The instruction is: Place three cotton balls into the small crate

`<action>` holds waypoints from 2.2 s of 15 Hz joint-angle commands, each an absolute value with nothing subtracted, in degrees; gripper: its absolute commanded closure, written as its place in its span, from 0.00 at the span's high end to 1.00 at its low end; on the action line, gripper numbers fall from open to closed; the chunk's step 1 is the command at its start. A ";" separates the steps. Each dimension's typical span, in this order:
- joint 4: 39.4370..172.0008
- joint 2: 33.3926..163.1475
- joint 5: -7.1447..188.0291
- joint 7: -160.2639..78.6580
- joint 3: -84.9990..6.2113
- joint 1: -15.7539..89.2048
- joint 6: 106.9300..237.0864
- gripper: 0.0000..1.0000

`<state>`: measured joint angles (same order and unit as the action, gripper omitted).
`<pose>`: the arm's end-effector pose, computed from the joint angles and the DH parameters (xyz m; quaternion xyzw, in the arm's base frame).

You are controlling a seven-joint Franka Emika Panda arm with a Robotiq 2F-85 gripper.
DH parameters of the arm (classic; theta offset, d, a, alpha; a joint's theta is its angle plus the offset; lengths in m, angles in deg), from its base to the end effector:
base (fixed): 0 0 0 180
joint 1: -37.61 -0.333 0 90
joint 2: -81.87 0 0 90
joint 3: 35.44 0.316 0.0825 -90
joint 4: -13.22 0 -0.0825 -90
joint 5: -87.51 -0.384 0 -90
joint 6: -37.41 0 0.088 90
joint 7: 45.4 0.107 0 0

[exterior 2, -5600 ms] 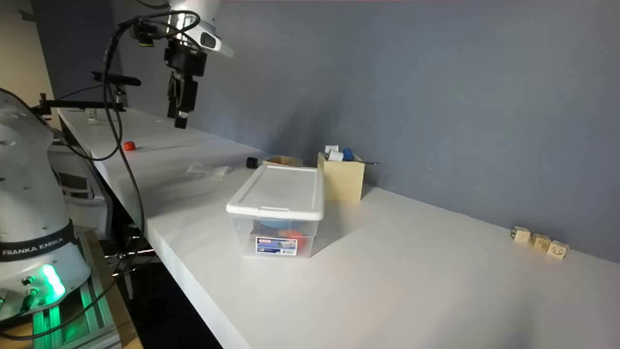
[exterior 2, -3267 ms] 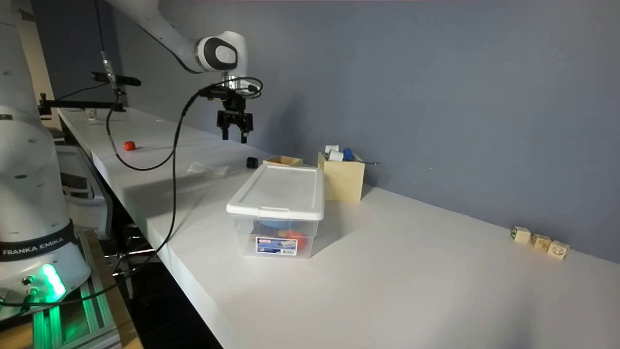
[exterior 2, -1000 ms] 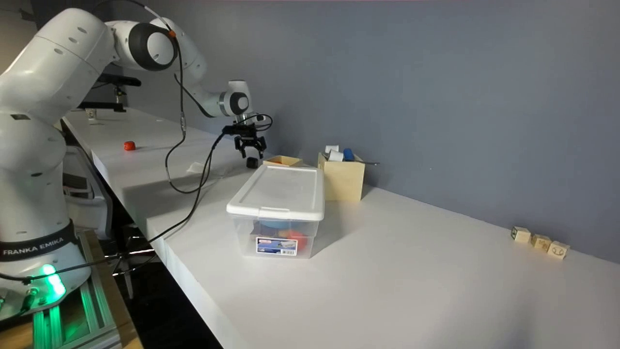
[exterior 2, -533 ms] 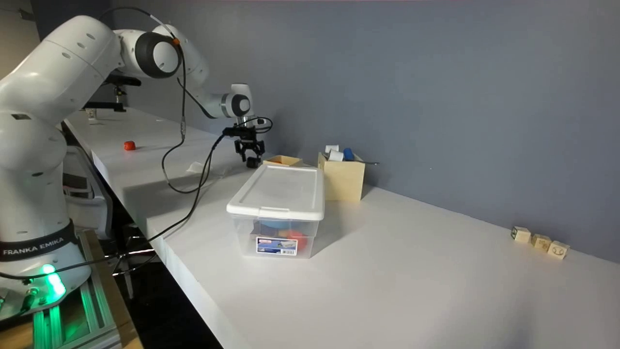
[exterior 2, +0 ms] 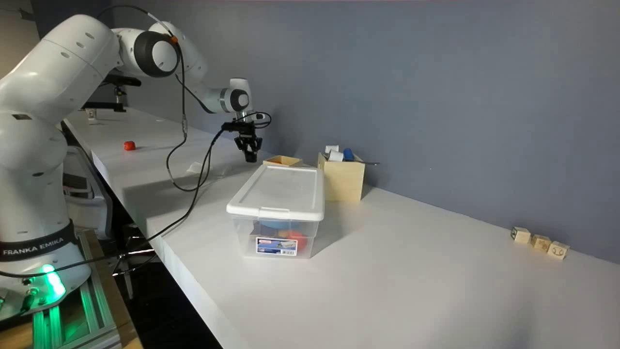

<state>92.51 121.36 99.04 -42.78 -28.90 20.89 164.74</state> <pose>0.6931 0.2709 0.3216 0.9720 0.2166 0.0861 0.0308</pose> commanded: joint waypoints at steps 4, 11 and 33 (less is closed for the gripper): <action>97.99 108.72 102.95 -37.17 -34.01 20.99 165.43 0.15; 100.17 108.63 105.08 -33.53 -37.96 24.69 165.59 0.15; 101.78 110.93 105.35 -30.42 -39.12 23.49 169.23 0.93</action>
